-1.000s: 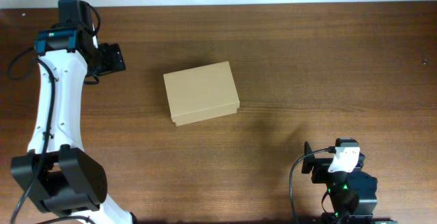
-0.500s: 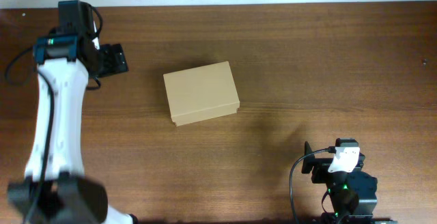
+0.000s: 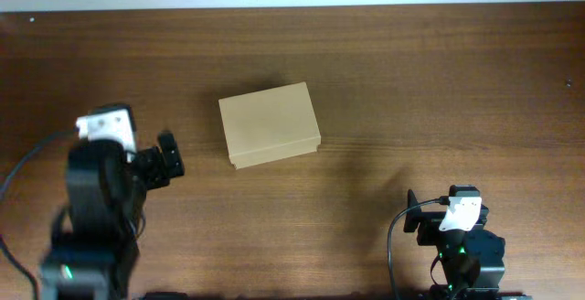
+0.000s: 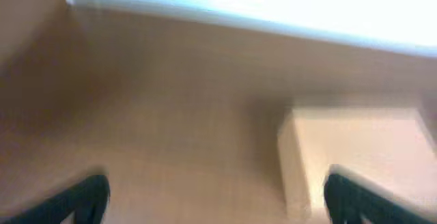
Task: Pack container
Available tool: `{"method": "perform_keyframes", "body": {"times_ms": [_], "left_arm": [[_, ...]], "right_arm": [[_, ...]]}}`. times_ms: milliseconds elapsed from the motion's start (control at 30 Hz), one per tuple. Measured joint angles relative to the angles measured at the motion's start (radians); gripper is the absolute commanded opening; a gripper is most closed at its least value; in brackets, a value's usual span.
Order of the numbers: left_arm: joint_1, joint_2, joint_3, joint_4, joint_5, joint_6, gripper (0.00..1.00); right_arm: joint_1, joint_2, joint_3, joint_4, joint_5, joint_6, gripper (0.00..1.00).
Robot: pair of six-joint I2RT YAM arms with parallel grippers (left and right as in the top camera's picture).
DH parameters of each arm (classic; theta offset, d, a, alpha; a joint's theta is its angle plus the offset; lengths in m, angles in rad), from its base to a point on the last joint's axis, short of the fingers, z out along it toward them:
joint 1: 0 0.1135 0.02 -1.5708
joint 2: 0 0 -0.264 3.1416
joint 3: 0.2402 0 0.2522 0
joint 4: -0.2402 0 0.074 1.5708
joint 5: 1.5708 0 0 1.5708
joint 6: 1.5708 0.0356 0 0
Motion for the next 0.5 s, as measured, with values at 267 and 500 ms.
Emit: {"method": "perform_keyframes", "body": {"times_ms": [267,500], "left_arm": [[0.0,-0.491,-0.564,0.875,-0.093,0.001,1.0],[0.0,-0.758,-0.916,1.111,-0.122,0.0,1.0]], "right_arm": [[0.0,-0.001,0.0,0.001,0.002,0.0,0.99],[0.0,-0.001,0.0,0.001,0.002,0.0,0.99]]}}
